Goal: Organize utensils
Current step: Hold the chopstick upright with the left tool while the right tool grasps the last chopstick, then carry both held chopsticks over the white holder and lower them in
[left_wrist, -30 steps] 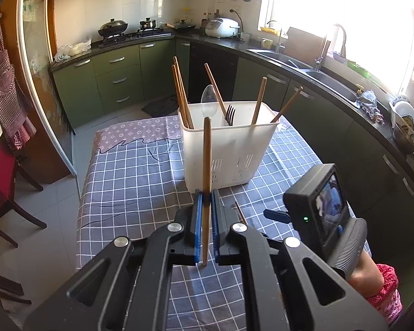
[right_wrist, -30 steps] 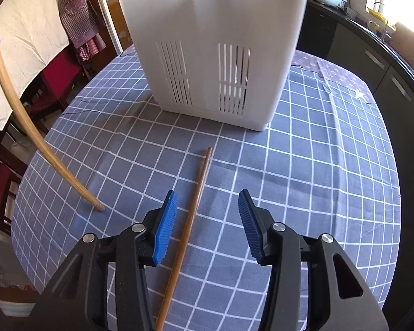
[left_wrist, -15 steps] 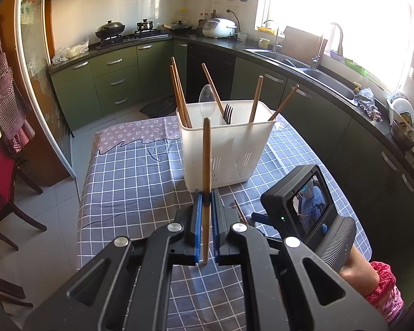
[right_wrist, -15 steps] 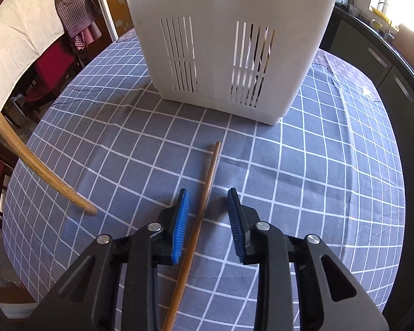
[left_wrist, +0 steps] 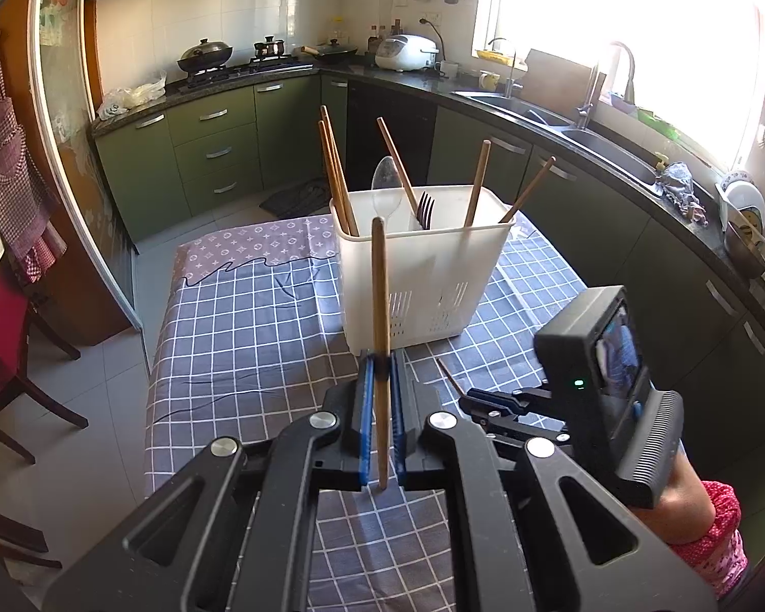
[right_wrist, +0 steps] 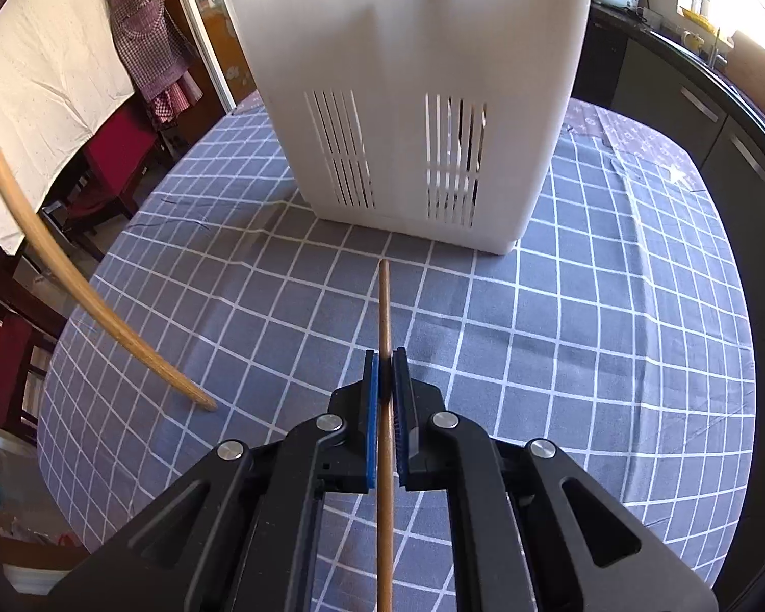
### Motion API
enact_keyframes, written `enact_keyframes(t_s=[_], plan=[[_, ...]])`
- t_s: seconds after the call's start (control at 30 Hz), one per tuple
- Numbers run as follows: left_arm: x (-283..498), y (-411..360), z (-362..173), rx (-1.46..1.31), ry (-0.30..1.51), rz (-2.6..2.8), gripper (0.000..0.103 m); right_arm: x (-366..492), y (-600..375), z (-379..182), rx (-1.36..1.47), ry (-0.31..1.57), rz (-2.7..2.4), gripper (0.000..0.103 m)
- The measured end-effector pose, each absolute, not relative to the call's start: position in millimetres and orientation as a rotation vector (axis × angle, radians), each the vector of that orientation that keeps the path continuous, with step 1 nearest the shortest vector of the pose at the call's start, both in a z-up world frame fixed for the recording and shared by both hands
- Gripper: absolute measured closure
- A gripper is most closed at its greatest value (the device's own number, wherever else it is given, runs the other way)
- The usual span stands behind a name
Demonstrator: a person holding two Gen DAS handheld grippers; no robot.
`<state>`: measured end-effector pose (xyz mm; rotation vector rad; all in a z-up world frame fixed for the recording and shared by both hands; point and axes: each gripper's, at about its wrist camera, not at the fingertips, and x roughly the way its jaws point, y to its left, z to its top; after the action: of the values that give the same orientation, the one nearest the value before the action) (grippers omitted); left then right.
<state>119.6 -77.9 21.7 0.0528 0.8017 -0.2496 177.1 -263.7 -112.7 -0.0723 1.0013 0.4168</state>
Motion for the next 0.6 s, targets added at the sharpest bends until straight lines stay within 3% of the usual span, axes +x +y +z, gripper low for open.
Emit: enact_keyframes(t_s=[0.33, 0.6], plan=[[119.4, -75.6, 21.9, 0.058, 0.800, -0.245, 0.096, 136.6, -308.9, -30.5, 0.018, 0.775, 0.435, 0.097], [116.0, -77.4, 21.1, 0.073, 0.791, -0.242, 0.096, 116.9, -323.2, -13.6, 0.014, 0.727, 0.404, 0.097]])
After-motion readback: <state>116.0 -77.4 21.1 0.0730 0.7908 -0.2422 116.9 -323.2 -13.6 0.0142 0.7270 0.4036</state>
